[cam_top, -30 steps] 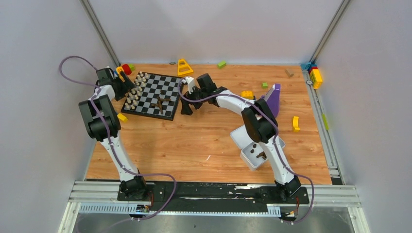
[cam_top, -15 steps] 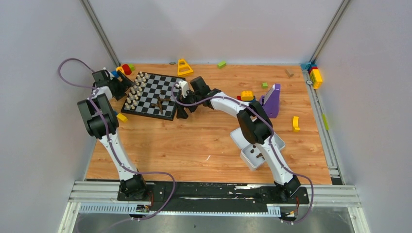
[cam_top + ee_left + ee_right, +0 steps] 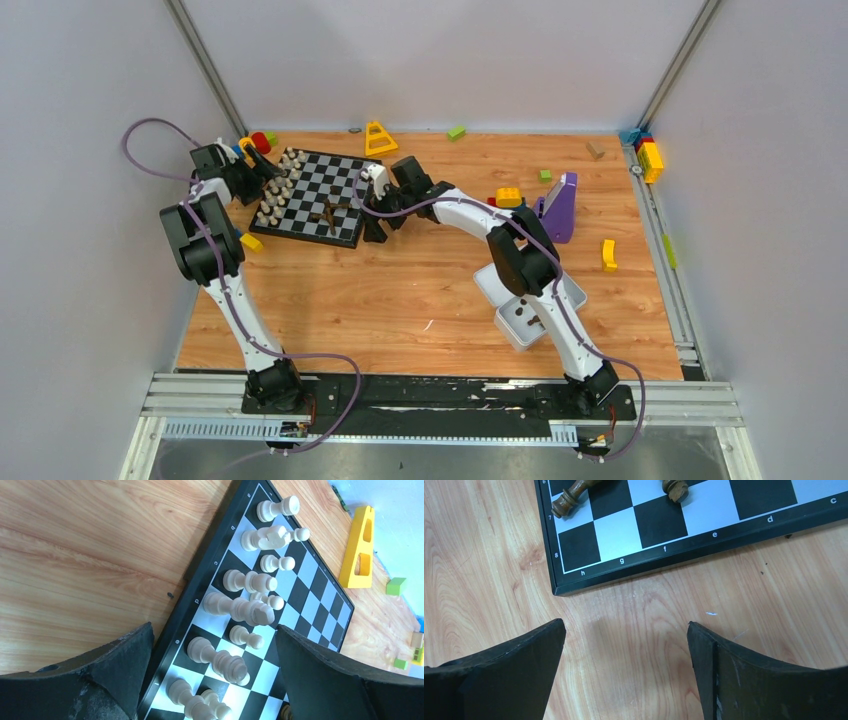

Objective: Set up the chess pieces on the board
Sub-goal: Move the chessboard to the center of the board.

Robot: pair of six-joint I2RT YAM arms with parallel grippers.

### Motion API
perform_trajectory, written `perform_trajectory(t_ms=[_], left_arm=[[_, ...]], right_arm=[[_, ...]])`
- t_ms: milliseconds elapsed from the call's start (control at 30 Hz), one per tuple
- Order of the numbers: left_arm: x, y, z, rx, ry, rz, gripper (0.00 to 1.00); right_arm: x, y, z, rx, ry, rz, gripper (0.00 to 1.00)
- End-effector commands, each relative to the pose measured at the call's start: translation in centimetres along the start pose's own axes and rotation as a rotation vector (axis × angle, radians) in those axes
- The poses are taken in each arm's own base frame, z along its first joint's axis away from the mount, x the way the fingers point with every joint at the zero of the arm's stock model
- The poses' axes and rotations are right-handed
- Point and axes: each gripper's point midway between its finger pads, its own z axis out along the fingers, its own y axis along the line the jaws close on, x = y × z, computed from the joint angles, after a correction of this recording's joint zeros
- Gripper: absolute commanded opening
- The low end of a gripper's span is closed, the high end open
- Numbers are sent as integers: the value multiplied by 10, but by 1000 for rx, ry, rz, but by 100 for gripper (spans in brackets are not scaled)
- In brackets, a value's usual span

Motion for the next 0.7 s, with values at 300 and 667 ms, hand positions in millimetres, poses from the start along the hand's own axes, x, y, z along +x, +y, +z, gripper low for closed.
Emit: perform_trajectory(t_ms=[300,667], left_arm=[[-17,-16,-10,98,-22,13,100],[17,-21,-12,202,53,26,100]], right_arm=[[-18,17,3,-67,-30,39,94],[-23,35,8,-139,-34,236,94]])
